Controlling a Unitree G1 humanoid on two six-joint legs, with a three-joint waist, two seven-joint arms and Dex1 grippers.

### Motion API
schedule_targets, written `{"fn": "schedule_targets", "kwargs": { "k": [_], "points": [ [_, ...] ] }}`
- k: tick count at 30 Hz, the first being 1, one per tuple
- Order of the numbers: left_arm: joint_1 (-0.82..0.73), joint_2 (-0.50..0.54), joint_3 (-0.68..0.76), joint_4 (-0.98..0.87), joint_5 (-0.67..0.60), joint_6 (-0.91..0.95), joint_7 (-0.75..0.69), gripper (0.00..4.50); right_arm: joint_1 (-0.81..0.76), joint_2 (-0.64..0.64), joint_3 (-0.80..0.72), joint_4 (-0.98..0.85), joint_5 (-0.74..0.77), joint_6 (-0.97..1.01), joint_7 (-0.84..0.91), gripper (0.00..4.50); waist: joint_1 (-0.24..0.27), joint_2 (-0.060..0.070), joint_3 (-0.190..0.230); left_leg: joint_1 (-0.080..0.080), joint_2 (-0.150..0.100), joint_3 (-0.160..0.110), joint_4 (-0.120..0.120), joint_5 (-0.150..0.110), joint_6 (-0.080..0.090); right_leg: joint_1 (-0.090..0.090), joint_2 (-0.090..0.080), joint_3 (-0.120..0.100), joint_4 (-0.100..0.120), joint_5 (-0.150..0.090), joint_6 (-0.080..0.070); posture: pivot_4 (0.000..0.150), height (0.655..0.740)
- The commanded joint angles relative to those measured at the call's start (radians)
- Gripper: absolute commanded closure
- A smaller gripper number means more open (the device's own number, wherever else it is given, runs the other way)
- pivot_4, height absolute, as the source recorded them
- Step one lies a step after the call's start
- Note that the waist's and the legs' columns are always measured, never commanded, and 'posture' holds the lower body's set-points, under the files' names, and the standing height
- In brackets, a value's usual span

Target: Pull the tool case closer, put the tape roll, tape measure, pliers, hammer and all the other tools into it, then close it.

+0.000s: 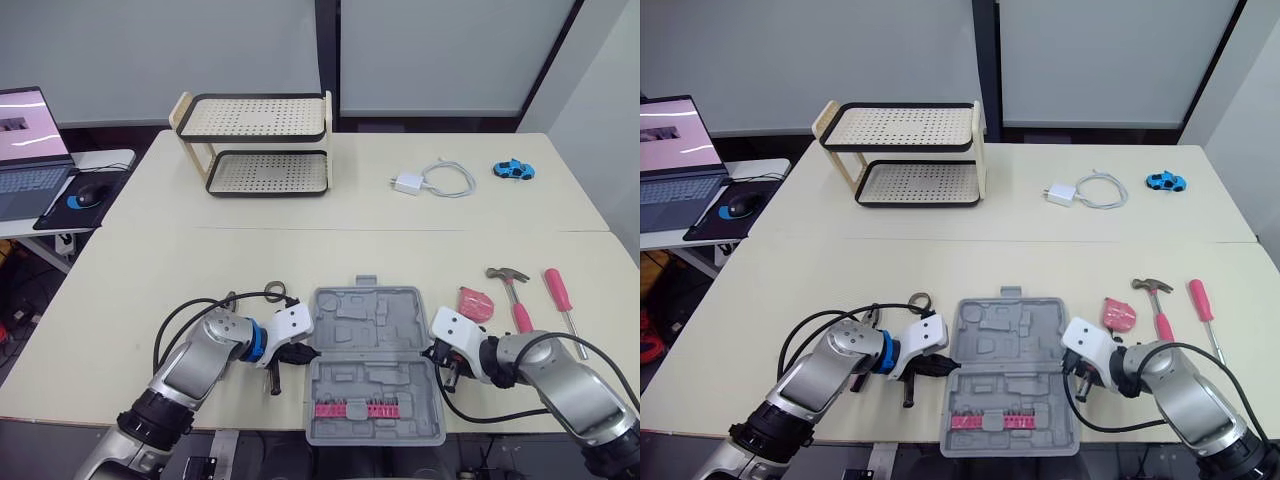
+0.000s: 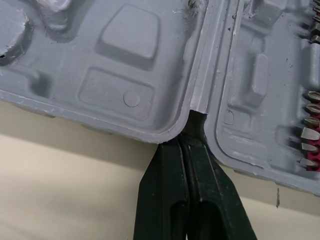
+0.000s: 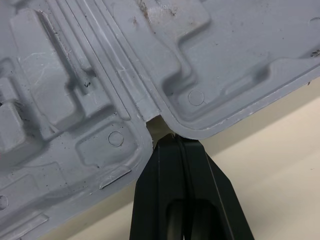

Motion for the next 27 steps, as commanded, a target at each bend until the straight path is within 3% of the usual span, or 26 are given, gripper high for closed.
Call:
{"fn": "schedule_targets", "kwargs": {
  "k": [1,27],
  "points": [
    [0.007,0.002,-0.023,-0.055,-0.034,-0.015,-0.009,4.47,0.010,-0.012,0.007,-0.074,0.028,-0.004,0.016,4.50,0.000,0.000,0.000,0.000,0.000,0.000,0.000,0.000,0.000,0.000,0.000,0.000,0.000,0.000,0.000,0.150,0.7318],
    [0.008,0.013,-0.058,-0.067,-0.053,-0.010,-0.008,4.47,0.045,-0.038,0.018,-0.111,0.044,0.018,0.019,4.50,0.001,0.000,0.000,0.000,0.000,0.000,0.000,-0.002,0.003,0.000,0.000,0.000,0.000,0.000,0.000,0.150,0.7318]
  ]
}}
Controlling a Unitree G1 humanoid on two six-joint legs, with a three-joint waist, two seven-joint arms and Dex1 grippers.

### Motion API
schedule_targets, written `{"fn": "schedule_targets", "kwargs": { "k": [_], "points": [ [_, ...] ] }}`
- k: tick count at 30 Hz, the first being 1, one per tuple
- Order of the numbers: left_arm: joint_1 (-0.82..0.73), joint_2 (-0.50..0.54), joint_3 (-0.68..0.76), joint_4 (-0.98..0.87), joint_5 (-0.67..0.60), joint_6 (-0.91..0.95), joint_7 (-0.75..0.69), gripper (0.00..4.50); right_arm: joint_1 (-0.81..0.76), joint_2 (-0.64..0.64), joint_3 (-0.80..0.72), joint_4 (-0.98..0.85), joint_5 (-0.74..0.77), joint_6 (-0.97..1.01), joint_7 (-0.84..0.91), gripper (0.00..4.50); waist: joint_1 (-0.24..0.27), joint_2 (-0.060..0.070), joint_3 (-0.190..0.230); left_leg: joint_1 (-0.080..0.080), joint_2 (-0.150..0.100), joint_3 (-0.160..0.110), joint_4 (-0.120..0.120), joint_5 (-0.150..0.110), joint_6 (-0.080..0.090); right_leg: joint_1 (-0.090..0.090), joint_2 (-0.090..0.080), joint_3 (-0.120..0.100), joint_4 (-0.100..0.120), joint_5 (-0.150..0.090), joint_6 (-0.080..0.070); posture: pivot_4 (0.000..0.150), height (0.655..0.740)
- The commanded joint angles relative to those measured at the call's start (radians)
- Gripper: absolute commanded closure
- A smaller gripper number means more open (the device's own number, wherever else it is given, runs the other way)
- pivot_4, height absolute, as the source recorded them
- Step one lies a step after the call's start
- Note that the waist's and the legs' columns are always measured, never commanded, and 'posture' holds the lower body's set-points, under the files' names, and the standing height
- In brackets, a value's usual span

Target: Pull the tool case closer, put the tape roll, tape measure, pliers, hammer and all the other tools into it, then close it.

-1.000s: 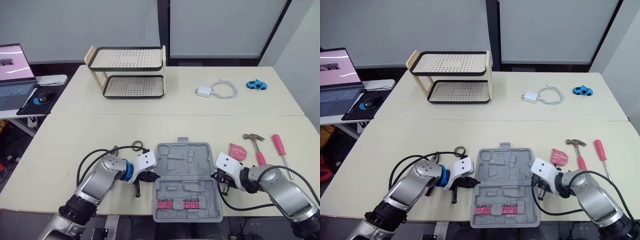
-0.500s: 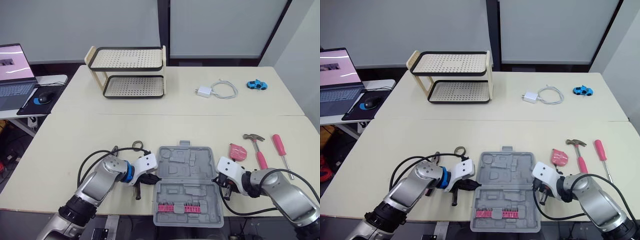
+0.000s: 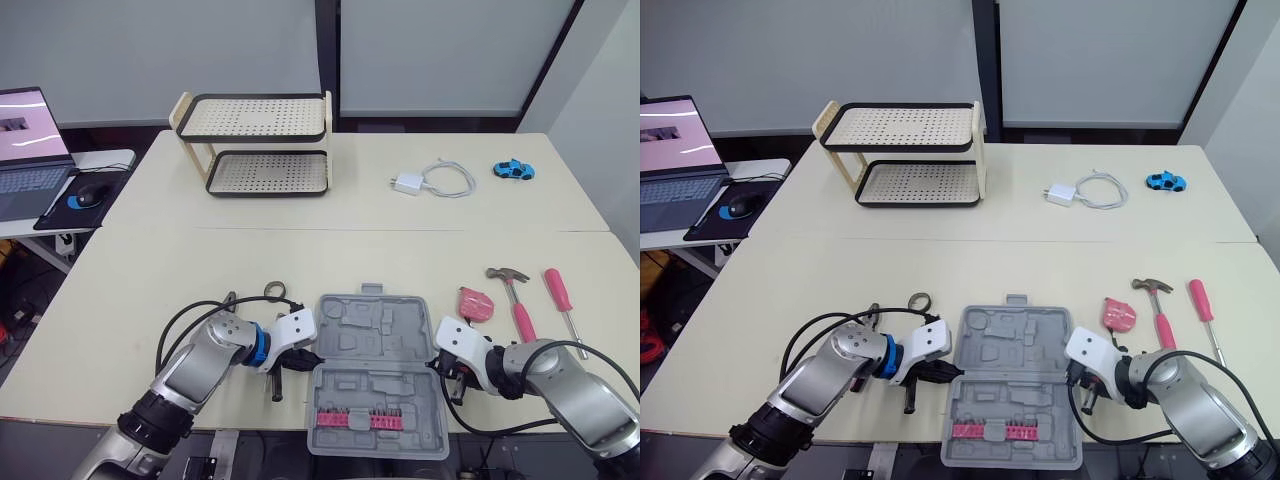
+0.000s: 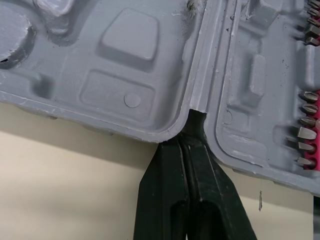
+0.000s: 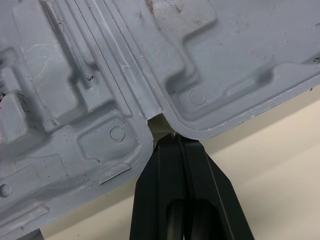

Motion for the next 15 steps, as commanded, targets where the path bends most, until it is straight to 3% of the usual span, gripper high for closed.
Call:
{"fn": "schedule_targets", "kwargs": {
  "k": [1,15],
  "points": [
    [0.005,0.000,-0.023,-0.053,-0.029,-0.009,-0.011,4.47,-0.002,0.006,0.018,-0.056,0.033,-0.011,0.017,4.50,0.000,0.000,0.000,0.000,0.000,0.000,0.000,0.000,0.000,0.000,0.000,0.000,0.000,0.000,0.000,0.150,0.7318],
    [0.022,0.019,-0.031,-0.085,-0.044,0.009,-0.018,4.47,0.003,-0.002,0.032,-0.055,0.034,-0.011,0.015,4.50,0.000,0.000,0.000,0.000,0.000,0.000,0.000,0.000,0.000,0.000,0.000,0.000,0.000,0.000,0.000,0.150,0.7318]
  ]
}}
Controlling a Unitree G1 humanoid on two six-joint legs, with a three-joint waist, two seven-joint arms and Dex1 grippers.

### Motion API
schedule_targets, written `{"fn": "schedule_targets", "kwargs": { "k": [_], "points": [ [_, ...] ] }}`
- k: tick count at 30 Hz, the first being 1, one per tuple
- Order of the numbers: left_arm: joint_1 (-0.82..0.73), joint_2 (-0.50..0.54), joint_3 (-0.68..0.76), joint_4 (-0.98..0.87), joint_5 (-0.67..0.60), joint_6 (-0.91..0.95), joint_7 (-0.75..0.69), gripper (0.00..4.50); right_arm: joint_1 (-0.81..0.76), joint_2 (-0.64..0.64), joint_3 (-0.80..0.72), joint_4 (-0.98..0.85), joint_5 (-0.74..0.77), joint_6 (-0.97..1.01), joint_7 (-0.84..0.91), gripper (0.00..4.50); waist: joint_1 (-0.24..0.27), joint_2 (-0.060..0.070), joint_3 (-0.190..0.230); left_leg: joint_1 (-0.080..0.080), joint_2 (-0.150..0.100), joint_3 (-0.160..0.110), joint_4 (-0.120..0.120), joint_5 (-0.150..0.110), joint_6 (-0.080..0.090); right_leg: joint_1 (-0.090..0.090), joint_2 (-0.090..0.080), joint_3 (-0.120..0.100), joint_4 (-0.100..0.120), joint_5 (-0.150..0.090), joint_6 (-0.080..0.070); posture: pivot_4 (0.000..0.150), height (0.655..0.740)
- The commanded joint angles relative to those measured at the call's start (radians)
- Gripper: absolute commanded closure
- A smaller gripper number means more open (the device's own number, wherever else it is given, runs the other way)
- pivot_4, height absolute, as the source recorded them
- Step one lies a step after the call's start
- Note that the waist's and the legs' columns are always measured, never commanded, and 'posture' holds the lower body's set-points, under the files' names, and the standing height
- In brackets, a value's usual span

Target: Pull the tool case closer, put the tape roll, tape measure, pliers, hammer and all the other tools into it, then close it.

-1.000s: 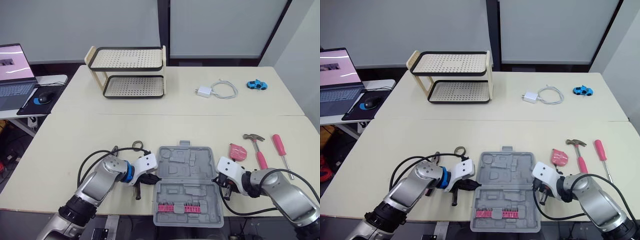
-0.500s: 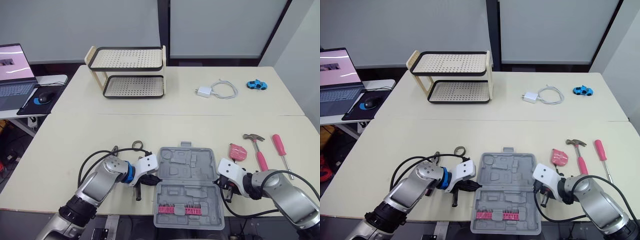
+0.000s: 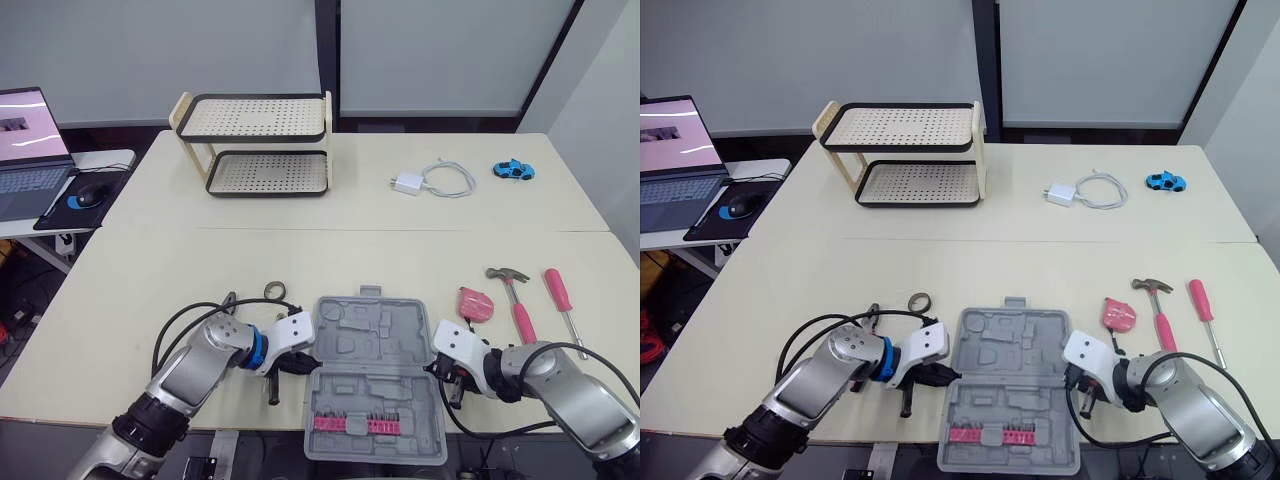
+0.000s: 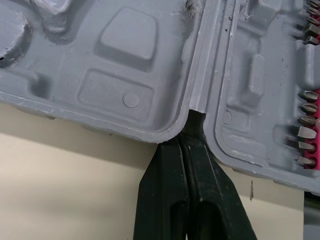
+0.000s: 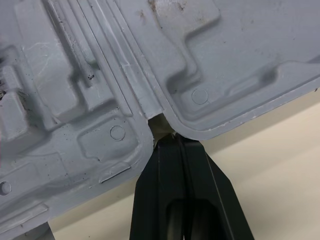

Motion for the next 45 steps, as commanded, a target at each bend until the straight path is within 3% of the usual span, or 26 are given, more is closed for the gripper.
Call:
{"fn": "schedule_targets", "kwargs": {
  "k": [1,25,37,42,45],
  "points": [
    [0.005,-0.003,-0.024,-0.058,-0.037,0.002,-0.016,4.47,-0.003,-0.002,0.015,-0.054,0.024,-0.017,0.015,4.50,0.000,0.000,0.000,0.000,0.000,0.000,0.000,0.000,0.000,0.000,0.000,0.000,0.000,0.000,0.000,0.150,0.7318],
    [-0.009,0.016,-0.012,-0.035,-0.024,0.013,0.001,4.47,0.012,-0.027,-0.033,-0.057,0.041,0.005,0.001,4.50,0.000,0.000,0.000,0.000,0.000,0.000,0.000,0.000,0.000,0.000,0.000,0.000,0.000,0.000,0.000,0.150,0.7318],
    [0.004,0.081,0.023,-0.049,-0.060,0.023,-0.005,4.47,0.057,-0.083,-0.120,-0.068,0.048,-0.025,-0.010,4.50,0.000,0.000,0.000,0.000,0.000,0.000,0.000,0.000,0.000,0.000,0.000,0.000,0.000,0.000,0.000,0.150,0.7318],
    [0.052,0.139,0.150,-0.097,-0.158,-0.019,-0.016,4.47,0.139,-0.129,-0.238,-0.119,0.055,-0.111,-0.006,4.50,0.001,0.000,0.000,0.000,0.001,0.000,-0.001,0.000,0.000,0.000,0.000,0.000,0.000,0.000,0.000,0.150,0.7318],
    [0.081,0.169,0.327,-0.103,-0.258,-0.042,-0.019,4.47,0.267,-0.147,-0.413,-0.158,0.065,-0.256,0.027,4.50,0.005,0.001,0.001,0.000,0.001,0.000,-0.001,0.000,0.000,0.000,0.000,0.000,-0.001,0.000,0.000,0.150,0.7318]
  ]
}}
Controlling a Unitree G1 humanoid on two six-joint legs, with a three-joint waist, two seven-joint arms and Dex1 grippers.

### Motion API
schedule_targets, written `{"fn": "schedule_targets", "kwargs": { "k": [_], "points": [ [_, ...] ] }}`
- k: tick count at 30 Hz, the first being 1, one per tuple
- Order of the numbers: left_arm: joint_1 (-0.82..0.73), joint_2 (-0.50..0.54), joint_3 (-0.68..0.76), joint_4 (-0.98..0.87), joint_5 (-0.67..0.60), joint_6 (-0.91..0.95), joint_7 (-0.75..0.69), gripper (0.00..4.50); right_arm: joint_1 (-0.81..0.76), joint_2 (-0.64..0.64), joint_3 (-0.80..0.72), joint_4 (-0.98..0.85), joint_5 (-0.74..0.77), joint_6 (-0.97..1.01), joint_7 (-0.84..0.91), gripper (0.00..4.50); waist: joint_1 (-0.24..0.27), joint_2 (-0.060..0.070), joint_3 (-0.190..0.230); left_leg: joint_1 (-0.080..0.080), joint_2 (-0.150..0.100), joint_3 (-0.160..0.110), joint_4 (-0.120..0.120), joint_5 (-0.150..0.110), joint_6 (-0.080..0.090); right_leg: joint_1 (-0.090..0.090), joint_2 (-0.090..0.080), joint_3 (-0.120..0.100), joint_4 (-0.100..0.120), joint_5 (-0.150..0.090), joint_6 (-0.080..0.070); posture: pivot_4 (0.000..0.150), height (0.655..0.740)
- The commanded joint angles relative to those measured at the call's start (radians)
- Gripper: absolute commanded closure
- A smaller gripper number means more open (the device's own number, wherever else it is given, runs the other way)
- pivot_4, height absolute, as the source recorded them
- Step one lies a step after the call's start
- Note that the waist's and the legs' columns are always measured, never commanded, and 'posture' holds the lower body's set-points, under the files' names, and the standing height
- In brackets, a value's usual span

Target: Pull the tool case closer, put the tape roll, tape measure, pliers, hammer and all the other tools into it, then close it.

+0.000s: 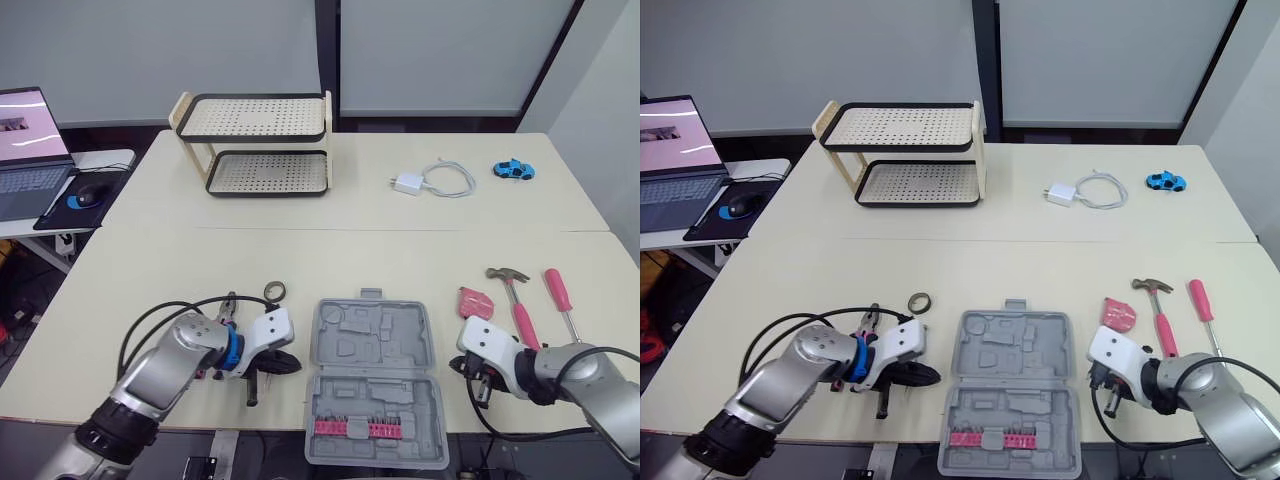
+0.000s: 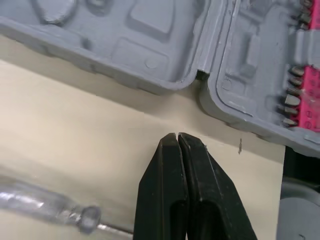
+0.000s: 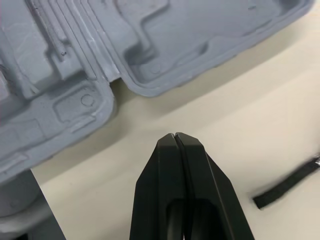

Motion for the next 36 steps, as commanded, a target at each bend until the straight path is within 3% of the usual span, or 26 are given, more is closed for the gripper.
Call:
{"fn": "schedule_targets", "kwargs": {
  "k": [1,8,11,15,23,25,36],
  "points": [
    [0.025,0.052,0.222,-0.011,-0.107,-0.048,0.000,4.47,0.128,-0.005,-0.242,-0.071,0.024,-0.164,0.043,4.50,0.002,0.000,0.000,0.000,0.000,0.000,0.000,0.000,0.000,0.000,0.000,0.000,0.000,0.000,0.000,0.150,0.7318],
    [0.149,0.138,0.507,0.182,-0.127,-0.169,0.033,4.47,0.347,0.056,-0.645,-0.039,0.093,-0.291,0.163,4.50,-0.001,0.000,0.000,0.004,0.001,0.002,-0.001,0.000,0.000,0.003,0.000,0.001,0.000,0.000,0.000,0.150,0.7318],
    [0.250,0.203,0.628,0.276,-0.157,-0.187,-0.033,3.89,0.408,0.057,-0.796,0.014,0.145,-0.281,0.251,4.50,-0.004,-0.001,0.001,0.004,0.001,0.002,-0.002,0.000,0.001,0.002,0.000,0.002,0.000,0.000,0.000,0.150,0.7318],
    [0.337,0.261,0.690,0.382,-0.149,-0.261,-0.093,2.65,0.458,0.010,-0.897,0.127,0.150,-0.339,0.372,3.59,0.000,-0.001,0.002,0.004,0.001,0.002,-0.003,-0.001,0.001,0.002,0.000,0.001,-0.001,0.000,-0.001,0.150,0.7318],
    [0.374,0.270,0.703,0.479,-0.146,-0.324,-0.098,0.09,0.454,-0.082,-0.949,0.299,0.147,-0.363,0.497,0.74,0.005,-0.001,0.002,0.004,0.001,0.002,-0.003,-0.001,0.001,0.002,-0.001,0.002,-0.001,-0.001,-0.001,0.150,0.7318],
    [0.382,0.264,0.704,0.484,-0.148,-0.329,-0.091,0.00,0.438,-0.091,-0.935,0.327,0.143,-0.374,0.497,0.01,0.005,-0.001,0.002,0.003,0.001,0.003,-0.003,-0.001,0.001,0.002,-0.001,0.002,-0.001,-0.001,-0.001,0.150,0.7318],
    [0.365,0.260,0.699,0.506,-0.153,-0.346,-0.061,0.00,0.381,-0.103,-0.873,0.387,0.107,-0.421,0.472,0.01,0.003,-0.001,0.002,0.003,0.001,0.003,-0.003,-0.001,0.002,0.001,-0.002,0.002,-0.002,-0.001,-0.002,0.150,0.7318]
  ]
}}
